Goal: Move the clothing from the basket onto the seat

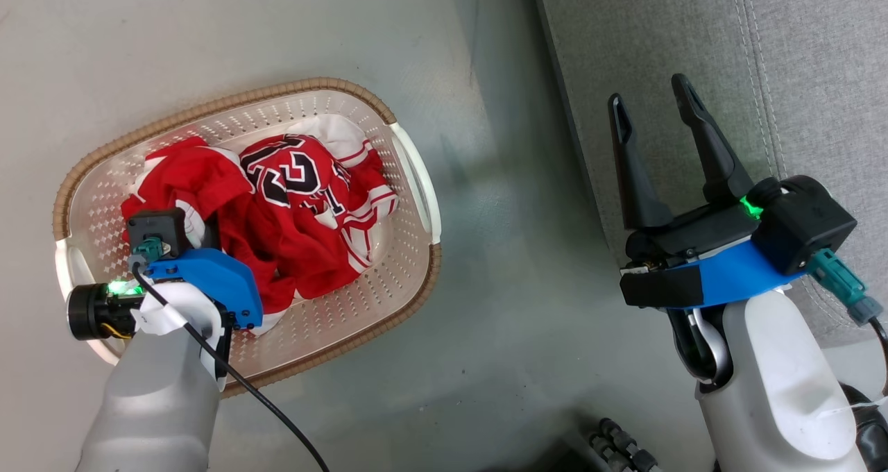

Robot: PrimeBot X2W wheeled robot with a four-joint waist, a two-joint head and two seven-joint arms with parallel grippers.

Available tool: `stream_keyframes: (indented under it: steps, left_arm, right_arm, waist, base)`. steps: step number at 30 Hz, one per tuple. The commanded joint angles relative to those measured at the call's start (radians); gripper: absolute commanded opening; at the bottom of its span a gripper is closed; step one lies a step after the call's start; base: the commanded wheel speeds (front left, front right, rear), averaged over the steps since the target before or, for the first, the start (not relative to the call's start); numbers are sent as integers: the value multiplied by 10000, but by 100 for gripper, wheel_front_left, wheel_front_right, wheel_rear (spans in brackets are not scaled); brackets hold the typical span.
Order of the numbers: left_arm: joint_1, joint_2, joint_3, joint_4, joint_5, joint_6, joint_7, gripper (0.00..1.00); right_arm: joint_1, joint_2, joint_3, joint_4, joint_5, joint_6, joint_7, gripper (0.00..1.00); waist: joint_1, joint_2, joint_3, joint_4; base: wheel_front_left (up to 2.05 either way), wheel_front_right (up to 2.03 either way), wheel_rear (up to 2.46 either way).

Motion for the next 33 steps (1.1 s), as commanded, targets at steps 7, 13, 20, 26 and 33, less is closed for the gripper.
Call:
stream_keyframes:
  steps: [7,13,20,26,33]
  left_arm:
    - [-150,84,36,161,-103,-146,-27,0]
    - [17,45,76,107,-190,-206,-27,0]
    - [404,-15,0,-17,-161,-394,-27,0]
    - [1037,-234,-118,-182,-93,-546,-27,0]
    - [1903,-444,-365,-503,33,-741,-27,0]
  right_arm:
    - [-240,-21,15,39,262,1,-55,100]
    - [-268,-23,54,99,277,1,-55,100]
    - [-216,-24,129,287,380,1,-55,100]
    - [108,-23,106,519,448,2,-55,100]
    - [595,-27,60,889,406,1,-53,100]
  waist:
    - [0,0,-85,-8]
    - [0,0,-306,24]
    - [0,0,-1104,186]
    - [0,0,-2324,515]
    - [0,0,-3880,891]
  base:
    - [0,0,0]
    - [0,0,0]
    - [0,0,0]
    - [0,0,0]
    - [0,0,0]
